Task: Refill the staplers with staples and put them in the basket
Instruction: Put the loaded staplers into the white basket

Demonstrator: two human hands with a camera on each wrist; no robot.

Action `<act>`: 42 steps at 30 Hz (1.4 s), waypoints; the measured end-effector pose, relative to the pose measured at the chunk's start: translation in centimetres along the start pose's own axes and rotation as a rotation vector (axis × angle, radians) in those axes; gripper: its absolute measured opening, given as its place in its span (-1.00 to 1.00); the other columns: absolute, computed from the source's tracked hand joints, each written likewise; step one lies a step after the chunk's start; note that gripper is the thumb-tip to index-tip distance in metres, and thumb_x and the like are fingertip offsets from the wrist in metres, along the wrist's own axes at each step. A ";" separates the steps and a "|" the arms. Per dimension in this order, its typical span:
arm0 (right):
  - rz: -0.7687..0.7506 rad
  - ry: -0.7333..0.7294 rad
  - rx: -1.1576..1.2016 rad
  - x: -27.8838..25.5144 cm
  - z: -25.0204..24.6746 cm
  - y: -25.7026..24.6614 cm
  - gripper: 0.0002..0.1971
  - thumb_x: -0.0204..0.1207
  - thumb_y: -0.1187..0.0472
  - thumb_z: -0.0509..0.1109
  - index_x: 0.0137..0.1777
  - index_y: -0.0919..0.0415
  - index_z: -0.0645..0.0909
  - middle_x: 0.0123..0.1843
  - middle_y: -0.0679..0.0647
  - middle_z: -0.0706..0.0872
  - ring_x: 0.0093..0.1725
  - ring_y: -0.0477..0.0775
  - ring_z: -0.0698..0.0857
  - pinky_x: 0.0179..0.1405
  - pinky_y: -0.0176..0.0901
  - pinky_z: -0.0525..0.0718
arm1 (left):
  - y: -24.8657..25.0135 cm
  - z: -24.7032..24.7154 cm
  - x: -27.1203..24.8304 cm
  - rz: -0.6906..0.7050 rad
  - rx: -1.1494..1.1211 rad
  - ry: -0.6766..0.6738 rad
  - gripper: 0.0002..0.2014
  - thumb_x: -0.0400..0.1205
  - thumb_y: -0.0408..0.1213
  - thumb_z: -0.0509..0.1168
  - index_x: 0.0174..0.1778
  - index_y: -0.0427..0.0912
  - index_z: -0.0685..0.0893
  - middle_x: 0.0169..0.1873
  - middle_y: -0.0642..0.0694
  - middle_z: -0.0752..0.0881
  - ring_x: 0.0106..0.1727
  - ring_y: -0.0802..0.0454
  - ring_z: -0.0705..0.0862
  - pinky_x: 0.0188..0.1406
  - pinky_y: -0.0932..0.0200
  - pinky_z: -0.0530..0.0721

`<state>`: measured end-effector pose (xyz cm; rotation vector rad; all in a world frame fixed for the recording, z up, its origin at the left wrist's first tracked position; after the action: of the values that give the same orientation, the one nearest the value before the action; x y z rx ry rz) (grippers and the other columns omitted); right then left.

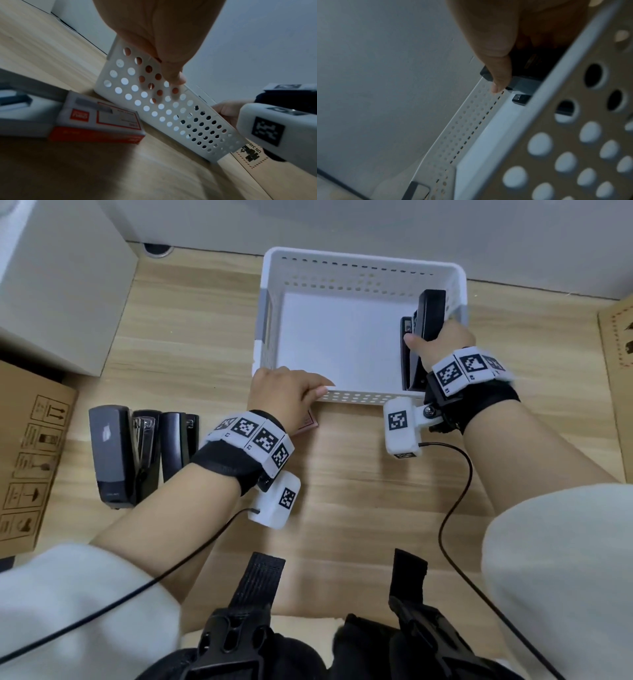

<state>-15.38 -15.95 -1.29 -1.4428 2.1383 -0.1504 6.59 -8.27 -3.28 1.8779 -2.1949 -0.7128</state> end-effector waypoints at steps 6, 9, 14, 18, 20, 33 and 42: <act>-0.043 0.080 0.287 -2.5 -0.2 -0.4 -0.43 0.49 0.07 0.34 0.46 0.24 0.31 0.37 0.17 0.57 0.31 0.17 0.58 0.19 -0.17 0.52 | 0.5 -0.6 -0.6 0.014 -0.154 0.010 -0.74 0.67 -0.13 0.13 0.19 0.16 0.64 0.12 0.02 0.73 0.20 -0.01 0.62 0.35 0.01 0.25; -0.139 0.144 0.518 -6.0 0.4 -1.7 -0.35 0.47 0.12 0.36 0.54 0.17 0.22 0.52 0.12 0.39 0.48 0.05 0.41 0.45 -0.27 0.33 | 0.5 -2.0 -2.6 0.097 -0.458 0.131 -0.67 0.58 -0.30 0.19 0.21 0.09 0.64 0.13 0.01 0.68 0.17 0.05 0.62 0.37 -0.12 0.45; -0.260 0.054 0.802 -12.6 4.0 -4.9 -0.63 0.48 0.31 0.35 0.27 0.09 0.48 0.12 0.06 0.62 0.09 0.00 0.62 0.25 -0.13 0.58 | -3.0 -3.9 -7.7 0.022 -0.492 0.397 -0.53 0.51 -0.45 0.22 0.37 -0.12 0.50 0.30 -0.15 0.57 0.28 0.17 0.44 0.40 0.28 0.34; -0.348 -0.233 0.791 -16.2 7.9 -8.2 -0.72 0.45 0.42 0.32 -0.14 -0.06 0.56 -0.28 0.08 0.65 -0.25 0.04 0.68 -0.01 0.02 0.69 | -7.4 -4.0 -11.2 -0.235 -0.443 0.400 -0.46 0.59 -0.41 0.21 0.51 -0.18 0.28 0.49 -0.17 0.35 0.50 0.07 0.30 0.39 0.48 0.09; -0.356 -0.423 0.757 -17.5 10.1 -9.8 -0.76 0.47 0.45 0.30 -0.11 0.05 0.57 -0.28 0.11 0.61 -0.27 0.02 0.65 -0.11 -0.06 0.68 | -9.1 -3.6 -12.5 -0.325 -0.462 0.349 -0.42 0.60 -0.39 0.21 0.55 -0.18 0.18 0.54 -0.16 0.25 0.56 0.02 0.21 0.38 0.50 0.02; -0.055 -0.908 0.764 -18.7 17.1 -11.2 -0.56 0.60 0.46 0.12 0.47 0.28 0.37 0.10 0.03 0.62 0.06 -0.12 0.58 0.29 -0.14 0.45 | -11.6 -2.1 -14.5 -0.487 -0.919 0.015 -0.36 0.49 -0.67 0.19 0.47 -0.12 0.33 0.30 -0.15 0.51 0.34 0.01 0.46 0.45 0.11 0.36; -0.129 -0.879 1.013 -17.5 13.3 -9.8 -0.50 0.58 0.47 0.21 0.47 0.10 0.30 -0.15 0.15 0.68 -0.25 0.08 0.73 -0.27 -0.01 0.77 | -7.0 -4.6 -13.5 -0.444 -1.321 0.126 -0.47 0.48 -0.62 0.12 0.25 0.04 0.48 0.23 0.03 0.58 0.06 0.11 0.63 -0.33 0.28 0.68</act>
<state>4.07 -1.76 -2.11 -0.7774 0.9735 -0.4628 17.36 2.95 -0.11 1.4776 -0.7050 -1.5158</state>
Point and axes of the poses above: each hand's wrist, its own x-axis towards the middle knuckle, its own z-axis out of the palm, y = z × x, the point moved 1 cm from there along x, towards the middle knuckle
